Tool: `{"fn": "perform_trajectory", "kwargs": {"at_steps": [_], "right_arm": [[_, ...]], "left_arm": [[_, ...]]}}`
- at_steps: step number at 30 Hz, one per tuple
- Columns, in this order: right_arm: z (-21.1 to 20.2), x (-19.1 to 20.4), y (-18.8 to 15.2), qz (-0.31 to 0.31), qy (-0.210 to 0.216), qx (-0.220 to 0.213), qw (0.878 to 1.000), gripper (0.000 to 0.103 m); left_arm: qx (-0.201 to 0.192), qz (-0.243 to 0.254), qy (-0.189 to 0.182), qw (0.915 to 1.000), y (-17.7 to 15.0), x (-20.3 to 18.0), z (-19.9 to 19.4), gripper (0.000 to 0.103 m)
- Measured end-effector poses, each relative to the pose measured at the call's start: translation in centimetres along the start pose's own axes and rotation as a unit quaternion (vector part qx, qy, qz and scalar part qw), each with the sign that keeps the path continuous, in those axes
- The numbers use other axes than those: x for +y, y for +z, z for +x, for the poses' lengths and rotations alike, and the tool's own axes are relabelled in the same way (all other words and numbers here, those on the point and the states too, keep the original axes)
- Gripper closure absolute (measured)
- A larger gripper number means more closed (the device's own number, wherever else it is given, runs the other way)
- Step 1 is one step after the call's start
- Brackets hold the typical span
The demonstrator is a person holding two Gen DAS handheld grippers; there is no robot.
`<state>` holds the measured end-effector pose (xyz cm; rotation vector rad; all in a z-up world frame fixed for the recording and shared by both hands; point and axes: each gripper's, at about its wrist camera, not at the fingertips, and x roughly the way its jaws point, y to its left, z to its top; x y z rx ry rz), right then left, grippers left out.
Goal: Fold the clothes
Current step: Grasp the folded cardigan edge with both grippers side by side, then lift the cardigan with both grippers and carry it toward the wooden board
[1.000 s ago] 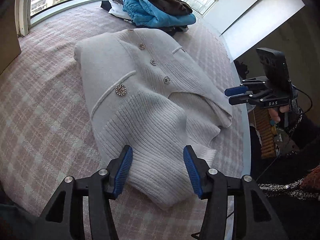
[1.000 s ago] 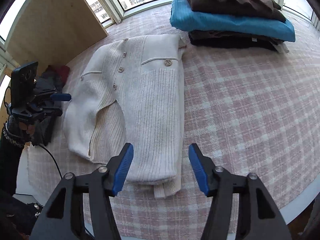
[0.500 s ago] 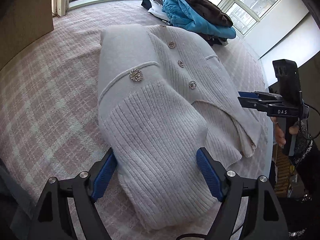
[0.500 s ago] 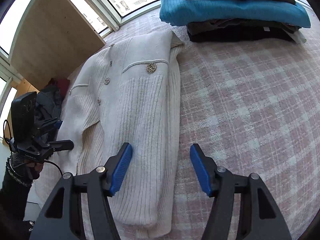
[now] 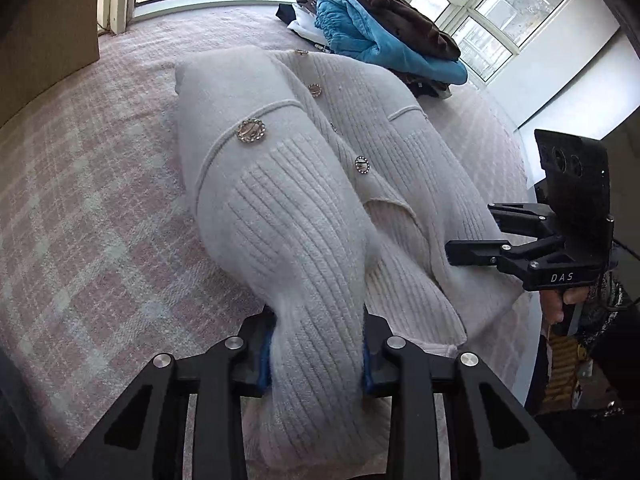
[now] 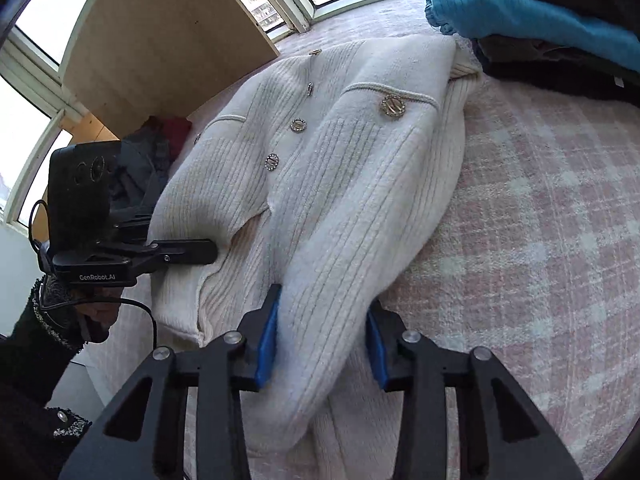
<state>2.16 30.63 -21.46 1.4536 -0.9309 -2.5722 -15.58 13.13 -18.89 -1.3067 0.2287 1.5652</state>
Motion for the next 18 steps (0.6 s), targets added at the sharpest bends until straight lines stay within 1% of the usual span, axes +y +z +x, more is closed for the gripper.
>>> {"fn": "perform_trajectory", "kwargs": {"at_steps": [1, 3, 5, 7, 9, 11, 12, 14, 16, 18], "right_arm": [[0.1, 0.2, 0.1, 0.007, 0.015, -0.003, 1.0, 0.07], [0.1, 1.1, 0.3, 0.014, 0.041, -0.012, 0.999, 0.071], [-0.2, 2.5, 0.7, 0.008, 0.053, -0.024, 0.998, 0.072], [-1.0, 3.8, 1.5, 0.001, 0.055, -0.037, 0.998, 0.072], [-2.5, 4.9, 2.3, 0.0, 0.073, -0.056, 0.996, 0.072], [-4.1, 5.8, 3.1, -0.006, 0.078, -0.069, 0.995, 0.072], [-5.0, 6.2, 3.4, -0.011, 0.079, -0.075, 0.994, 0.072], [-7.0, 6.8, 4.0, -0.023, 0.079, -0.087, 0.993, 0.072], [-9.2, 6.2, 4.8, -0.023, 0.084, -0.088, 0.992, 0.072], [-11.2, 5.8, 5.8, -0.032, 0.082, -0.09, 0.992, 0.072]], "left_arm": [[-0.003, -0.007, -0.01, 0.9999, -0.1, 0.3, 0.0, 0.074], [-0.009, -0.005, -0.022, 0.9997, -0.3, 0.2, -0.3, 0.076], [-0.018, -0.011, -0.052, 0.9984, 0.0, -0.9, -0.3, 0.077], [-0.029, 0.004, -0.05, 0.9983, 0.2, -2.3, -0.8, 0.077], [-0.034, 0.029, -0.035, 0.9984, 0.3, -3.7, -1.5, 0.079], [-0.051, 0.03, -0.036, 0.9976, 1.5, -4.5, -3.2, 0.082], [-0.061, 0.029, -0.042, 0.9968, 2.0, -4.8, -4.2, 0.085], [-0.077, 0.04, -0.044, 0.9952, 2.7, -5.7, -6.1, 0.085], [-0.088, 0.049, -0.046, 0.9938, 3.9, -7.7, -6.5, 0.085], [-0.097, 0.048, -0.06, 0.9924, 4.9, -8.5, -7.4, 0.085]]}}
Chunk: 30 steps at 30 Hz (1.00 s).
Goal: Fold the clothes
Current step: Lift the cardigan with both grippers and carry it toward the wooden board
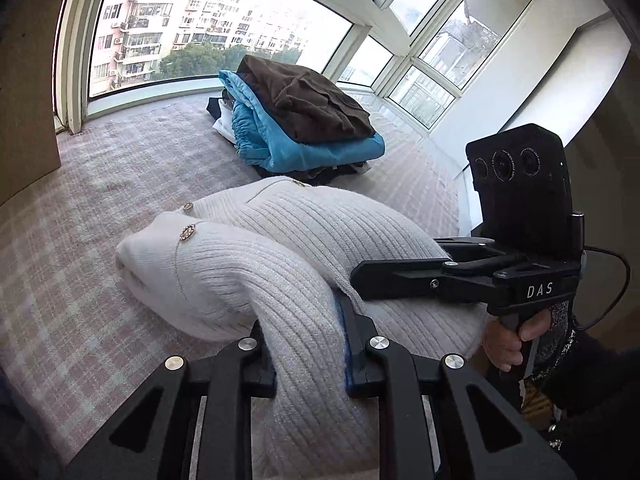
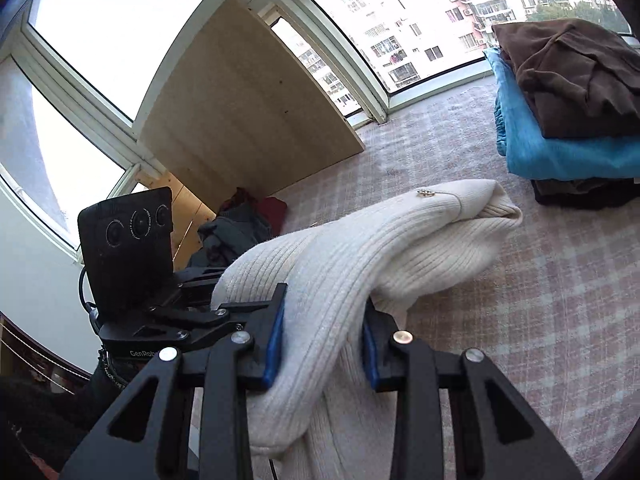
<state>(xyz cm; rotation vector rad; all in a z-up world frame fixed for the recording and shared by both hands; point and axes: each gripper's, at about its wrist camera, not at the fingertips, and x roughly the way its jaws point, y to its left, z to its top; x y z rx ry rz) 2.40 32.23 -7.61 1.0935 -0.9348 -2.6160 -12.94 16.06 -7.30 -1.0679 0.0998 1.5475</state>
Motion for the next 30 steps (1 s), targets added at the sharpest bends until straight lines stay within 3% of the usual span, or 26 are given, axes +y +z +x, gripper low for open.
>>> {"fn": "perform_trajectory", "kwargs": {"at_steps": [3, 8, 13, 17, 20, 22, 25, 26, 30], "right_arm": [[-2.6, 0.2, 3.0, -0.029, -0.006, -0.007, 1.0, 0.072], [-8.5, 0.0, 10.2, -0.1, -0.019, -0.042, 0.994, 0.072], [-14.9, -2.9, 18.9, -0.15, -0.043, -0.081, 0.984, 0.072], [-17.0, -7.6, 23.8, -0.169, -0.08, -0.079, 0.979, 0.072], [-16.0, -13.4, 24.9, -0.152, -0.108, -0.053, 0.981, 0.072], [-14.2, -18.2, 23.9, -0.121, -0.127, -0.018, 0.984, 0.072], [-11.6, -25.4, 22.1, -0.072, -0.153, 0.034, 0.985, 0.073], [-11.6, -26.3, 21.6, -0.07, -0.146, 0.036, 0.986, 0.073], [-12.0, -27.0, 20.7, -0.077, -0.121, 0.031, 0.989, 0.073]], "left_arm": [[-0.013, 0.003, -0.009, 0.9999, 2.3, -1.6, 0.0, 0.085], [-0.053, 0.018, -0.006, 0.9984, 8.8, -5.5, 0.6, 0.086], [-0.105, 0.1, 0.058, 0.9877, 18.3, -11.1, 1.2, 0.086], [-0.13, 0.139, 0.095, 0.9772, 25.9, -14.2, 4.6, 0.087], [-0.126, 0.132, 0.096, 0.9784, 29.8, -14.1, 8.9, 0.087], [-0.114, 0.139, 0.095, 0.9791, 30.9, -13.0, 12.4, 0.084], [-0.047, 0.082, 0.081, 0.9922, 31.0, -9.0, 18.9, 0.084], [-0.023, 0.072, 0.086, 0.9934, 30.6, -7.7, 20.6, 0.084], [-0.026, 0.056, 0.074, 0.9953, 28.7, -5.9, 20.1, 0.084]]}}
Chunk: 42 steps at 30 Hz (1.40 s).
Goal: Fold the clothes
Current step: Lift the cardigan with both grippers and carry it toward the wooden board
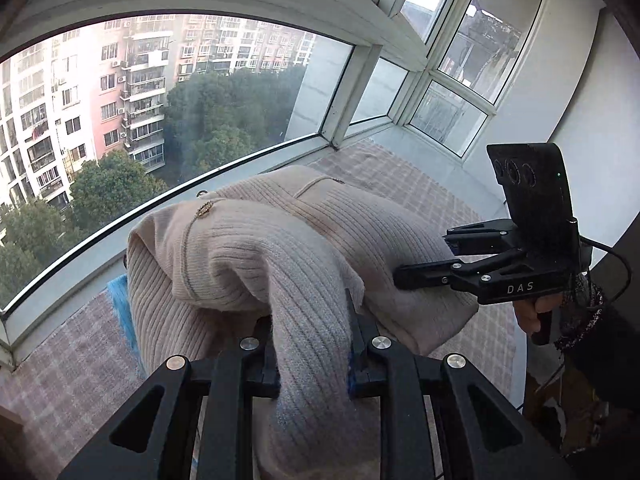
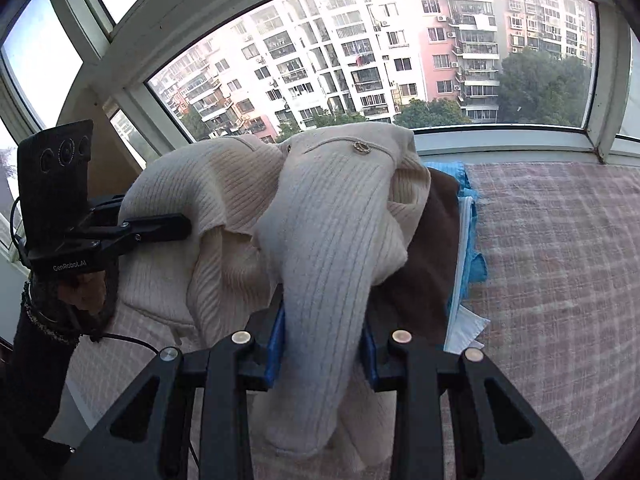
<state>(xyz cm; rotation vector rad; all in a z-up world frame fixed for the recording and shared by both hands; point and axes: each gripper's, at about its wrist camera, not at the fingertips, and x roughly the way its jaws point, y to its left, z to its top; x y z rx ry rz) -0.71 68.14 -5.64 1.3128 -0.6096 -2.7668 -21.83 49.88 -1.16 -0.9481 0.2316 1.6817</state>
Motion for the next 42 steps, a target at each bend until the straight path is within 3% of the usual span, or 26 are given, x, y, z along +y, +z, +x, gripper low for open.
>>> {"fn": "perform_trajectory", "kwargs": {"at_steps": [8, 14, 20, 25, 30, 34, 39, 42], "right_arm": [[0.5, 1.5, 0.4, -0.007, -0.012, 0.005, 1.0, 0.073], [-1.6, 3.2, 0.6, -0.005, -0.015, -0.013, 1.0, 0.073], [-6.5, 7.6, 0.5, -0.02, 0.026, -0.048, 0.998, 0.073], [-10.3, 14.9, -0.6, -0.077, 0.056, -0.07, 0.993, 0.073], [-11.9, 23.2, -2.3, -0.125, 0.095, -0.076, 0.985, 0.073], [-11.4, 29.2, -2.9, -0.143, 0.149, -0.074, 0.976, 0.073], [-8.7, 38.5, -2.4, -0.185, 0.199, -0.061, 0.961, 0.073], [-6.5, 44.8, -1.5, -0.21, 0.233, -0.058, 0.948, 0.073]], "left_arm": [[0.012, -0.004, 0.025, 0.9996, -1.0, 0.1, -1.4, 0.084], [0.002, -0.039, 0.01, 0.9992, -1.7, 0.4, -1.4, 0.084], [-0.054, -0.054, -0.014, 0.997, -1.7, -1.5, -6.7, 0.084], [-0.118, -0.035, -0.014, 0.9923, -2.6, -4.2, -14.6, 0.084], [-0.137, -0.005, 0.028, 0.9902, -5.9, -6.1, -21.7, 0.083], [-0.129, -0.002, 0.057, 0.99, -9.5, -6.4, -26.6, 0.083], [-0.147, -0.01, 0.084, 0.9855, -14.2, -5.7, -33.9, 0.083], [-0.161, -0.02, 0.133, 0.9778, -16.8, -4.6, -39.0, 0.083]]}}
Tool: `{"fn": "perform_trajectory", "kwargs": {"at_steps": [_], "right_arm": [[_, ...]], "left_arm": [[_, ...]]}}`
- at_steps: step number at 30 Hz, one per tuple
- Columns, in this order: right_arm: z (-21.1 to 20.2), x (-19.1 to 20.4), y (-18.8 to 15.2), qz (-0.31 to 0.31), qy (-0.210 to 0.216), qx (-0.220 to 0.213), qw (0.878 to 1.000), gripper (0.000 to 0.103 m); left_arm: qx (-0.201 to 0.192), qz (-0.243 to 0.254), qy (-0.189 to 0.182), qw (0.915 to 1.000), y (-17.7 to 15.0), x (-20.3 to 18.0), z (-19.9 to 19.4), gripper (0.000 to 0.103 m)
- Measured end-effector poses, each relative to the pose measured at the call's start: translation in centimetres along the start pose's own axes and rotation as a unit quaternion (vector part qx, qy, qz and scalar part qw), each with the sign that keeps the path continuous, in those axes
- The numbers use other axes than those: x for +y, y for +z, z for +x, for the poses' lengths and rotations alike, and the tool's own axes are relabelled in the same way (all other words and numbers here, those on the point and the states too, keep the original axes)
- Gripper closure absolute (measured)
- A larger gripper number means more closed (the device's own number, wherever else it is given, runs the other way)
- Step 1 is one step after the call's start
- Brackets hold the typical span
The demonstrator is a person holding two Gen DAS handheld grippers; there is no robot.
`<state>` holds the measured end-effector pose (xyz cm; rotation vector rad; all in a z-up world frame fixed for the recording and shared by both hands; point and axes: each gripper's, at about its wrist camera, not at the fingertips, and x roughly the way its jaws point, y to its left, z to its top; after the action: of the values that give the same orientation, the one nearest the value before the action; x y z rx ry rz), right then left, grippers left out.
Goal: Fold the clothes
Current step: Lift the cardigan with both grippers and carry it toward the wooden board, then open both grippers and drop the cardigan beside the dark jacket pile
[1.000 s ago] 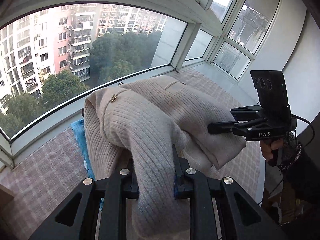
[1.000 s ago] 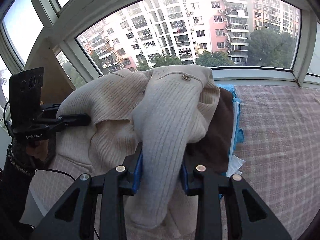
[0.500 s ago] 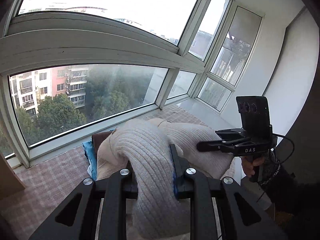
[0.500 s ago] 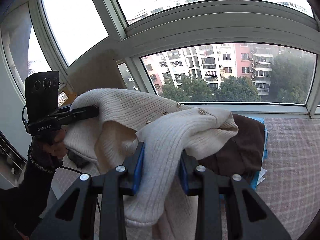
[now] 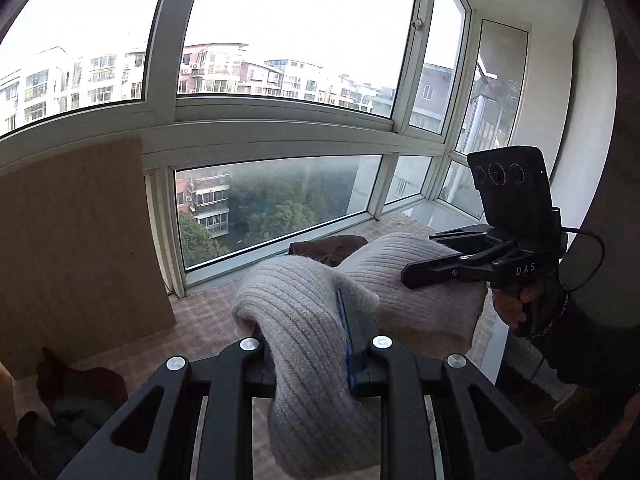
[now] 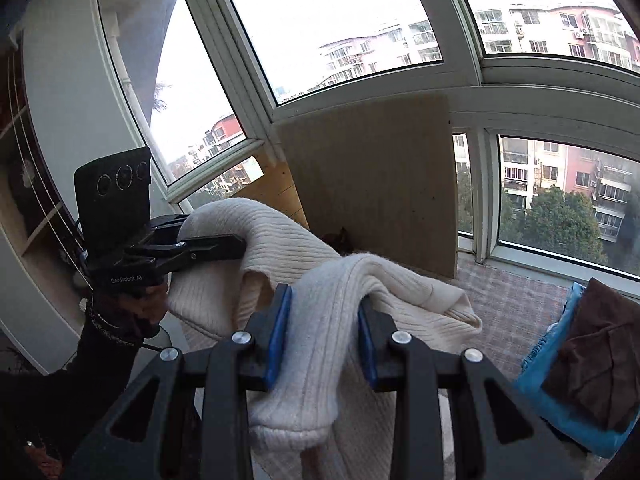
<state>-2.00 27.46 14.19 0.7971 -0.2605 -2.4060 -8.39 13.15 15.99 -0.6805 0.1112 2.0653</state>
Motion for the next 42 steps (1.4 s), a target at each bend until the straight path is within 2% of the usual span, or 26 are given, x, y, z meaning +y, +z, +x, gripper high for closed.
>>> {"fn": "perform_trajectory", "kwargs": {"at_steps": [3, 6, 7, 8, 9, 10, 11, 12, 14, 15, 16, 18, 21, 23, 28, 30, 31, 33, 35, 38, 40, 42], "right_arm": [[5.8, 3.1, 2.9, -0.02, 0.037, 0.009, 0.999, 0.073], [13.9, 4.6, 4.5, -0.047, 0.032, 0.052, 0.997, 0.07], [17.1, 4.3, 4.3, -0.055, 0.015, 0.079, 0.995, 0.057], [19.9, 3.4, 3.2, -0.053, -0.034, 0.116, 0.991, 0.044], [22.7, 2.5, 2.0, -0.05, -0.088, 0.154, 0.983, 0.044], [25.6, 1.6, 0.7, -0.047, -0.141, 0.191, 0.97, 0.044], [27.1, 0.2, -1.1, -0.037, -0.186, 0.222, 0.956, 0.044], [27.6, -0.8, -3.1, -0.025, -0.207, 0.239, 0.948, 0.044], [26.4, -2.2, -6.9, 0.011, -0.198, 0.241, 0.95, 0.044], [25.1, -2.6, -8.5, 0.038, -0.187, 0.233, 0.954, 0.044], [23.8, -2.9, -10.2, 0.064, -0.177, 0.224, 0.956, 0.044], [21.1, -3.5, -13.4, 0.117, -0.155, 0.206, 0.959, 0.044], [17.2, -2.8, -16.5, 0.169, -0.17, 0.159, 0.958, 0.044], [15.6, -2.2, -17.4, 0.178, -0.186, 0.145, 0.955, 0.044], [13.2, -0.4, -17.4, 0.17, -0.218, 0.117, 0.954, 0.044], [12.3, 0.2, -17.9, 0.17, -0.233, 0.109, 0.951, 0.044], [11.8, 0.5, -18.2, 0.171, -0.24, 0.107, 0.95, 0.044], [10.8, 0.9, -19.0, 0.176, -0.253, 0.104, 0.946, 0.044], [9.6, 1.0, -20.0, 0.186, -0.261, 0.103, 0.942, 0.044], [7.8, 0.7, -21.0, 0.199, -0.273, 0.098, 0.936, 0.044], [6.6, 0.5, -21.5, 0.207, -0.28, 0.092, 0.933, 0.044], [5.8, 0.1, -21.8, 0.21, -0.279, 0.088, 0.933, 0.044]], "left_arm": [[-0.015, -0.01, 0.054, 0.9984, -0.8, 3.5, -5.5, 0.083], [-0.019, -0.01, 0.122, 0.9923, -1.7, 6.9, -10.1, 0.083], [-0.019, -0.011, 0.147, 0.9889, -2.0, 8.2, -11.5, 0.082], [-0.008, -0.004, 0.177, 0.9841, -2.6, 9.6, -12.2, 0.078], [0.014, -0.002, 0.209, 0.9778, -3.5, 11.4, -12.2, 0.067], [0.046, -0.009, 0.245, 0.9684, -4.9, 13.8, -11.6, 0.056], [0.08, -0.026, 0.284, 0.9552, -6.7, 16.3, -10.7, 0.038], [0.124, -0.052, 0.328, 0.9352, -9.2, 19.4, -9.4, 0.034], [0.203, -0.112, 0.373, 0.8982, -14.9, 24.2, -7.5, 0.035], [0.226, -0.148, 0.373, 0.888, -17.9, 25.9, -6.9, 0.035], [0.229, -0.174, 0.367, 0.8846, -20.4, 26.6, -6.8, 0.035], [0.214, -0.197, 0.361, 0.8862, -24.6, 26.1, -7.4, 0.035], [0.173, -0.215, 0.381, 0.8824, -27.5, 23.4, -8.5, 0.033], [0.147, -0.224, 0.372, 0.889, -27.7, 21.5, -8.3, 0.032], [0.119, -0.177, 0.317, 0.9242, -24.1, 15.5, -4.2, 0.027], [0.108, -0.144, 0.285, 0.9415, -22.1, 12.8, -2.7, 0.024], [0.099, -0.13, 0.273, 0.9479, -21.3, 11.6, -2.1, 0.024], [0.092, -0.114, 0.255, 0.9557, -20.3, 10.3, -0.5, 0.023], [0.092, -0.102, 0.247, 0.9591, -19.4, 9.0, 0.7, 0.022], [0.096, -0.091, 0.264, 0.9554, -19.0, 7.8, 2.2, 0.02], [0.099, -0.1, 0.264, 0.9543, -19.0, 7.4, 2.7, 0.019], [0.1, -0.118, 0.246, 0.9568, -19.0, 6.9, 2.7, 0.018]]}}
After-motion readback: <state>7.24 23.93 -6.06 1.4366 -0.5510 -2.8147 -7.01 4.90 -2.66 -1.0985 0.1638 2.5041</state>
